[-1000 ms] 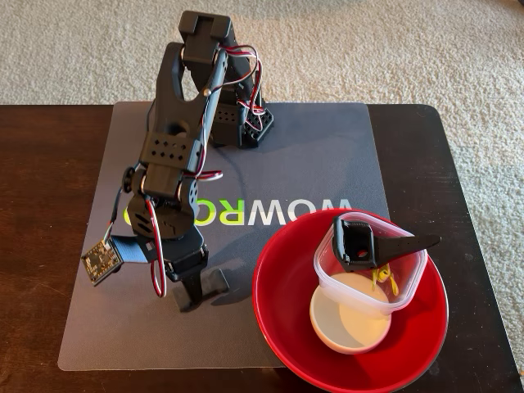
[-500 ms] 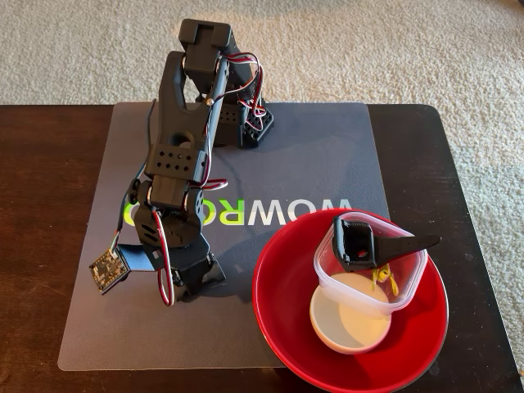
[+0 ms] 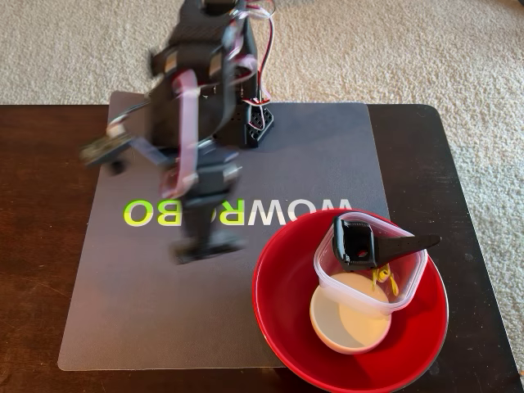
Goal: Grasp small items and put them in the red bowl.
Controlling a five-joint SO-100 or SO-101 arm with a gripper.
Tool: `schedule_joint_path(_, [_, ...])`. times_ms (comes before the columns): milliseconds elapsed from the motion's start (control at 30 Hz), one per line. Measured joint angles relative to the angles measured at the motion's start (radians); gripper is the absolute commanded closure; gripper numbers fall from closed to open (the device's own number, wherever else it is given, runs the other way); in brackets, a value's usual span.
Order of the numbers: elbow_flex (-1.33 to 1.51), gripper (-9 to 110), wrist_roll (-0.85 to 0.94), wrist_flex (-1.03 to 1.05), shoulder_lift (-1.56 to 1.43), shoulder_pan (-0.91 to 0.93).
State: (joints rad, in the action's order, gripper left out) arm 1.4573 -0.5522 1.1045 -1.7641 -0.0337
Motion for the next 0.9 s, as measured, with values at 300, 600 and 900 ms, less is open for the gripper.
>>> schedule_joint_path(300, [-0.285,97,0.008,-0.058,0.414,-0.268])
schedule_joint_path(600, [-0.336,71,0.032,-0.058,0.557,-0.270])
schedule_joint_path(900, [-0.336,68,0.026,-0.043,0.557,-0.268])
